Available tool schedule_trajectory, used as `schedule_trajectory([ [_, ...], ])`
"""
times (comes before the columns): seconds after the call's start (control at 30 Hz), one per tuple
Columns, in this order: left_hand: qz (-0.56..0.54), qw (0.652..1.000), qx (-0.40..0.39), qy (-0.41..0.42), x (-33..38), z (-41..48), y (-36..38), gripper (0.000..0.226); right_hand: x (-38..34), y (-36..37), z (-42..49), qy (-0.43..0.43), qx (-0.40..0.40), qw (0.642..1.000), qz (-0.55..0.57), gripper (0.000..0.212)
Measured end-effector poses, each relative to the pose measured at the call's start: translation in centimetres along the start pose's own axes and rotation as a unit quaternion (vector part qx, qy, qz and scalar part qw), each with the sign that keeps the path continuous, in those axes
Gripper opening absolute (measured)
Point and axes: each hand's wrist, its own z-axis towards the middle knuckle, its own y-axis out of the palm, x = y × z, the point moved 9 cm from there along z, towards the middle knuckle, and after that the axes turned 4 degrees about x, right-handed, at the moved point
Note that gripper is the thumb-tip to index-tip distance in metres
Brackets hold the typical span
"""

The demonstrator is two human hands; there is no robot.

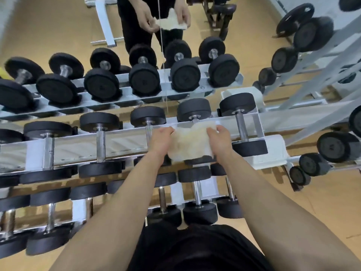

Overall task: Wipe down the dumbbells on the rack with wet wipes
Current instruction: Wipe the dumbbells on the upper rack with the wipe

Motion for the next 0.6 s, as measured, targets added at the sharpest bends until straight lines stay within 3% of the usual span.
schedule_trajectory([
  [0.1, 0.002, 0.999, -0.043, -0.012, 0.3, -1.2, 4.3, 0.048, -0.1, -2.2, 2.4, -0.015, -0.022, 1.0, 0.0, 0.024],
  [0.2, 0.066, 0.997, -0.045, 0.017, 0.3, -1.6, 7.5, 0.036, 0.1, -3.7, 4.3, -0.005, -0.05, 0.999, 0.002, 0.017],
  [0.3, 0.097, 0.995, 0.01, 0.007, 0.3, -1.4, 8.2, 0.021, 0.2, -4.3, 6.0, -0.003, -0.074, 0.997, -0.008, 0.025],
  [0.43, -0.091, 0.991, 0.051, -0.084, -0.7, -0.2, 7.8, 0.027, 0.5, -4.1, 8.1, 0.0, -0.101, 0.992, -0.077, 0.039],
  [0.6, 0.044, 0.99, 0.134, -0.004, 0.5, 2.2, 6.8, 0.02, 0.4, -3.3, 10.2, -0.059, -0.095, 0.979, -0.168, 0.038],
])
